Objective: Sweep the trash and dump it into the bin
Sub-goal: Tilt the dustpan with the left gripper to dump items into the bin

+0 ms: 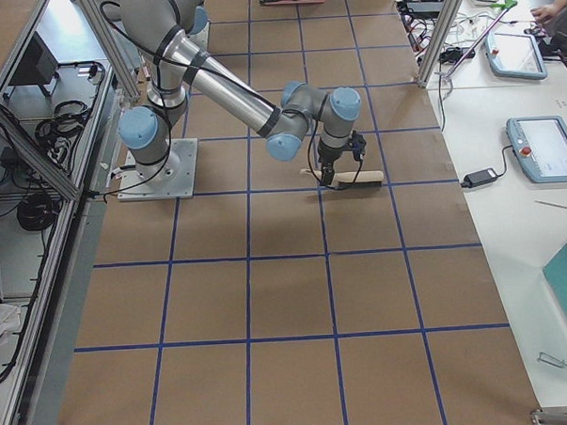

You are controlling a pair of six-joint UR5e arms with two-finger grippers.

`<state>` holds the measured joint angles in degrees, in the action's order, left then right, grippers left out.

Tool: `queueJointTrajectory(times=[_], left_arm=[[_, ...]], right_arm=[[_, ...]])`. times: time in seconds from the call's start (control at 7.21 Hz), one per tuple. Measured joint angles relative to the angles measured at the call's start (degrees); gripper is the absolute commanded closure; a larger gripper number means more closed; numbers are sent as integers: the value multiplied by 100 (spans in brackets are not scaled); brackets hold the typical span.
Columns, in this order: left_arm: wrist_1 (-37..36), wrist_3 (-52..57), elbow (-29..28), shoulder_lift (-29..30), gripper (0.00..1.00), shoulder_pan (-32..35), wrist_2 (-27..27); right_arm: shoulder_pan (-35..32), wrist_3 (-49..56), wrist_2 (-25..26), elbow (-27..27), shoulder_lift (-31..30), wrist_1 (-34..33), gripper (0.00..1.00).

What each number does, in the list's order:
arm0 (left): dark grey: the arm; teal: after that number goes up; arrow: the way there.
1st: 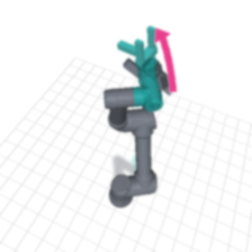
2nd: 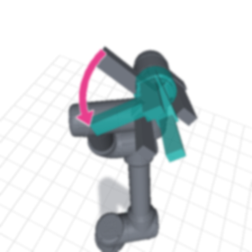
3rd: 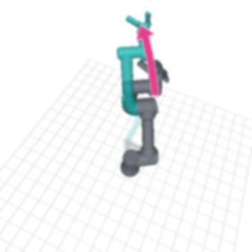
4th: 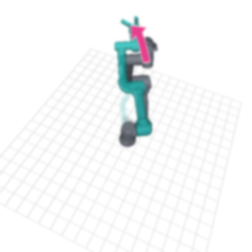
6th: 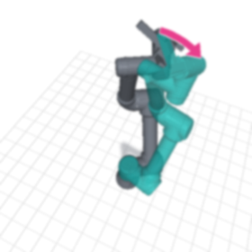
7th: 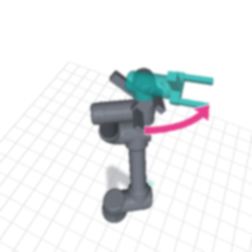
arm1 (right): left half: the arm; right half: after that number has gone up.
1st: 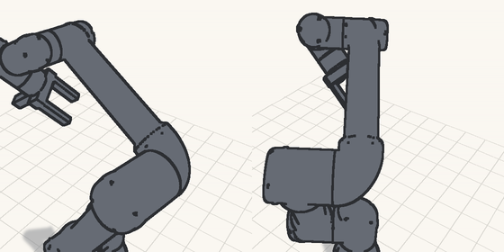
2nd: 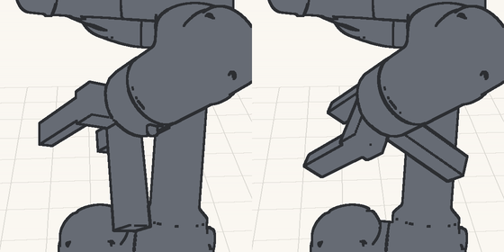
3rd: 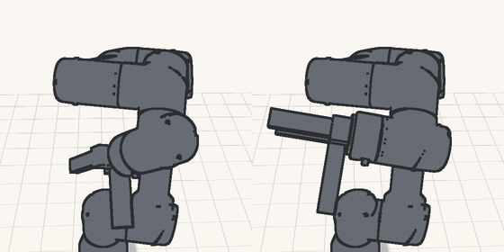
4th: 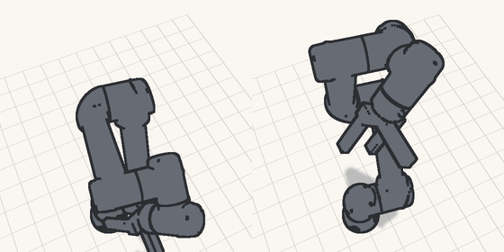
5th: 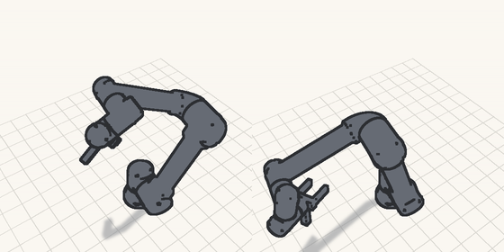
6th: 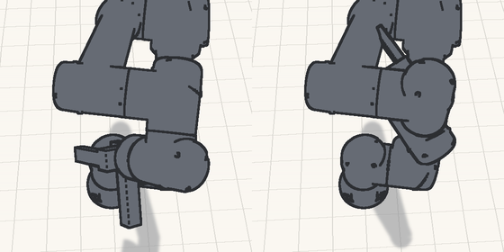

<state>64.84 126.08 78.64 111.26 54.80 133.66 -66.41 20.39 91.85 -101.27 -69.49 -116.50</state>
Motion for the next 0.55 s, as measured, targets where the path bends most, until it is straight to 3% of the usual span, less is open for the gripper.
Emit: queueJointTrajectory(times=[0.55], left_arm=[[660,-58,18,-83,100,228,201]], right_arm=[[-86,-29,-13,253,-130,236,0]])
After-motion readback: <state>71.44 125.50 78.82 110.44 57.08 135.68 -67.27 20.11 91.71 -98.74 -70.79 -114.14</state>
